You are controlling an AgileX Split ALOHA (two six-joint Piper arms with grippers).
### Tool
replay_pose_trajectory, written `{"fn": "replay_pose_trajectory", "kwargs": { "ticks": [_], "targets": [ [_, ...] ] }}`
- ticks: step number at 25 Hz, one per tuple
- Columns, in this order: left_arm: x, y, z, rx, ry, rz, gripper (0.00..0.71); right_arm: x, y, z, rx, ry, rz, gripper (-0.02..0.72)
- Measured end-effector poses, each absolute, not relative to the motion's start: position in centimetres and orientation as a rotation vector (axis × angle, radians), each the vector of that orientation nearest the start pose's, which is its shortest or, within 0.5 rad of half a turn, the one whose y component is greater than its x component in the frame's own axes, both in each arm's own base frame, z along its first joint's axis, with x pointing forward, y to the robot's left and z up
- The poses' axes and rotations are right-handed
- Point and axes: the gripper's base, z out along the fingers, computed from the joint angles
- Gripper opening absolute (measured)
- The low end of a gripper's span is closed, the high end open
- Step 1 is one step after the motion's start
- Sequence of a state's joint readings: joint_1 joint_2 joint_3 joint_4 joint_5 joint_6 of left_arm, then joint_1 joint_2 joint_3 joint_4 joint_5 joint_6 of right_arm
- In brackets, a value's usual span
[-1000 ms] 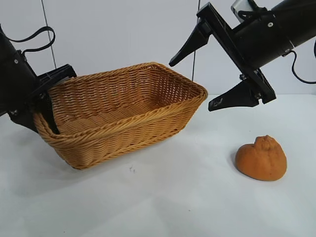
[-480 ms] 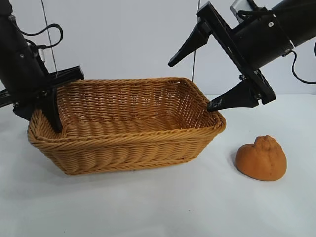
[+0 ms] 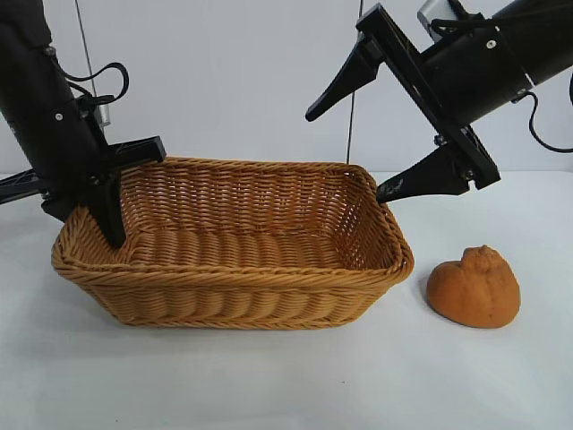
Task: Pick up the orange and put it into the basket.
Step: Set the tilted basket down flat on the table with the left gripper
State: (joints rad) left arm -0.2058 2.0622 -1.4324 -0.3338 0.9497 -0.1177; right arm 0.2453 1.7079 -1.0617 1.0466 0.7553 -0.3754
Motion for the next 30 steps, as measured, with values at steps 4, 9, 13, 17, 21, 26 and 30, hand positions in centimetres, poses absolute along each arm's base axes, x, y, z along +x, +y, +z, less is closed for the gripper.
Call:
{"fn": "replay_pose_trajectory", "kwargs": {
  "ticks": [4,9,13,17,21,26,30],
  "targets": [
    [39.0,-10.6,13.9,-0.128,3.110,-0.438,0.085,31.7,13.5,22.2,0.115,2.650,1.096,0.675],
    [39.2,-10.7,13.6,-0.121,3.096,-0.436,0.094,31.7,13.5,22.2,0.115,2.650,1.096,0.675],
    [39.3,-10.7,13.6,-0.124,3.091,-0.441,0.342,31.7,13.5,22.2,0.115,2.650,1.096,0.675],
    [39.3,-10.7,13.6,-0.127,3.094,-0.446,0.591,31.7,13.5,22.2,0.115,2.650,1.096,0.675],
    [39.1,-10.8,14.0,-0.116,3.130,-0.454,0.636,31.7,13.5,22.2,0.115,2.650,1.096,0.675],
    [39.5,-11.0,16.4,-0.074,3.129,-0.477,0.644,31.7,13.5,22.2,0.115,2.650,1.096,0.675],
    [40.0,-10.8,20.0,0.005,3.077,-0.434,0.645,31.7,13.5,22.2,0.115,2.650,1.096,0.675]
  ]
}}
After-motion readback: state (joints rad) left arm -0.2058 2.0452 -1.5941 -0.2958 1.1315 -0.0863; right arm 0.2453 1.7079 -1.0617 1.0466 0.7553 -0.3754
